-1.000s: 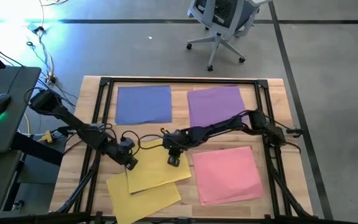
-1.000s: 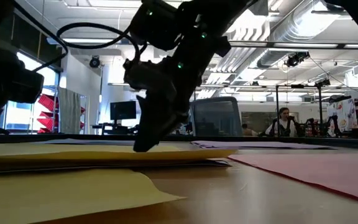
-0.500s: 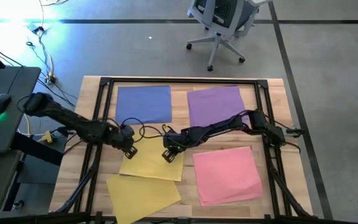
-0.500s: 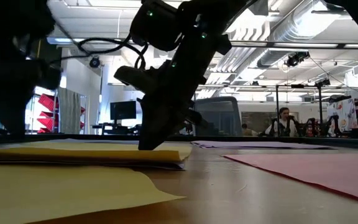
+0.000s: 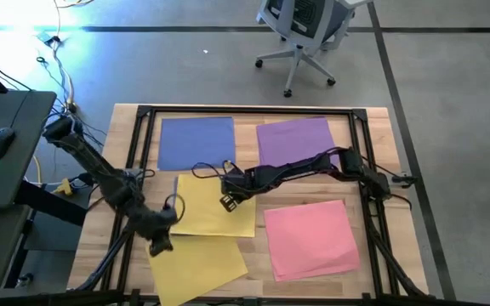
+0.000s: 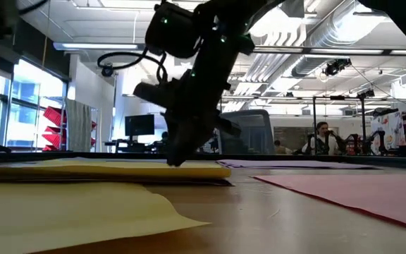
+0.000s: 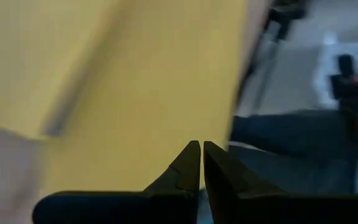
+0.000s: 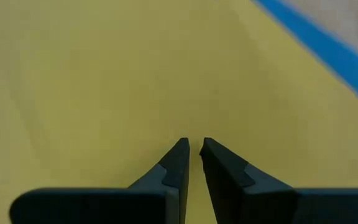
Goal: Organize paper
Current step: Stack the yellow paper on the bottom left yellow paper
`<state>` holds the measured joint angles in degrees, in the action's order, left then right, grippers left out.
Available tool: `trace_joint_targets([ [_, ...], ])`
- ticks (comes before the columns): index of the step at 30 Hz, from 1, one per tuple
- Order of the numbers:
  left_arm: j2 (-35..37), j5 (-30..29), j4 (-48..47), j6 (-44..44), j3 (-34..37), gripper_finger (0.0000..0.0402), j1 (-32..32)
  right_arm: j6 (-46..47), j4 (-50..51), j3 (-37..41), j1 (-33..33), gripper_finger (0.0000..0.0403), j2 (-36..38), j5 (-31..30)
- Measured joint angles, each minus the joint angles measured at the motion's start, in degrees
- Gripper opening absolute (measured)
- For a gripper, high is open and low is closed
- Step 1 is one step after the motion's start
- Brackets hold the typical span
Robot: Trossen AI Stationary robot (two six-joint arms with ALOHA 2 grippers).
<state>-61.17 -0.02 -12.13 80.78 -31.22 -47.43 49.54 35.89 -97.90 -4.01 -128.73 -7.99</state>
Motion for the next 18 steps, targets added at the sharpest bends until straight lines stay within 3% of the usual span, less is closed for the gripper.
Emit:
trace_joint_targets([
  [5,-7.92,-5.16,11.83,2.59,3.39,0.0,-6.0,-3.49,2.48,-2.9,-0.13,0.0032,0.03,-0.23],
  [9,-15.88,-4.45,15.34,3.03,3.33,0.0,-9.07,-16.55,2.34,-7.67,-2.6,0.0032,0.71,3.23],
  [12,-21.12,-2.96,16.19,3.19,2.49,0.0,-10.76,-29.57,2.02,-10.96,-5.86,0.0032,0.86,11.21],
  [15,-25.4,-0.47,14.7,3.77,1.54,0.0,-12.01,-42.0,-1.28,-9.85,-10.12,0.0032,1.01,16.48],
  [18,-26.61,0.65,10.5,4.68,0.09,0.0,-12.25,-51.3,-3.38,-6.15,-14.23,0.0032,0.82,17.47],
])
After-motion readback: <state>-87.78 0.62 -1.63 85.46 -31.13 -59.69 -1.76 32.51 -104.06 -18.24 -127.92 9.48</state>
